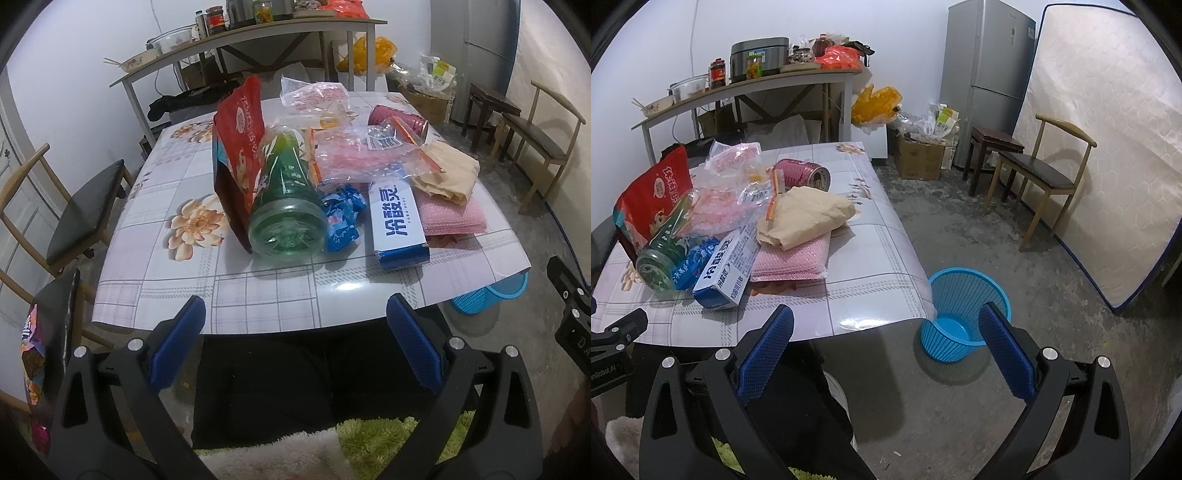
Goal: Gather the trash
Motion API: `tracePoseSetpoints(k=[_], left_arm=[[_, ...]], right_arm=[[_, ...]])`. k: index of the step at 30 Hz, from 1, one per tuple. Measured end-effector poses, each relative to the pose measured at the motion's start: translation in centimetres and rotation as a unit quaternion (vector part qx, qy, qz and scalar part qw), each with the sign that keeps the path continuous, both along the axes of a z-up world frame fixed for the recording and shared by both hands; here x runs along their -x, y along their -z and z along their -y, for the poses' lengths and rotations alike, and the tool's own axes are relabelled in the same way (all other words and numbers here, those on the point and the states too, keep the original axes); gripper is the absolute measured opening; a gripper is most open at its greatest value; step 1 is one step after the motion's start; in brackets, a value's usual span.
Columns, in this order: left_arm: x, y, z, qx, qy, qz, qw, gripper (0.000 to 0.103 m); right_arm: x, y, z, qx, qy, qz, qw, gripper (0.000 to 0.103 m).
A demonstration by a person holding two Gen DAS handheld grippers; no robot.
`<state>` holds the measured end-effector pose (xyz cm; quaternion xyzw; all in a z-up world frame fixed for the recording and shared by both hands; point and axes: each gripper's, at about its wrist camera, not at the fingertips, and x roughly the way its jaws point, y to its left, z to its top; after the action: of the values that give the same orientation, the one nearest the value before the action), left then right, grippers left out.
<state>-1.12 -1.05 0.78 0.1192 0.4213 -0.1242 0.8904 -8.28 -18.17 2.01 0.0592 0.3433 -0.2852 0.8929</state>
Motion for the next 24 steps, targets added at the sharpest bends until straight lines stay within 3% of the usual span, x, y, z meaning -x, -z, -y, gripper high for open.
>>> tracePoseSetpoints(k=[24], left_arm=[[-0.22,0.29,-0.32,-0.002,-0.007,-0.005,1.0,0.095]], right_arm=[[-0.09,0.04,-0.12,0.001,0.0,0.0,1.0,0.098]])
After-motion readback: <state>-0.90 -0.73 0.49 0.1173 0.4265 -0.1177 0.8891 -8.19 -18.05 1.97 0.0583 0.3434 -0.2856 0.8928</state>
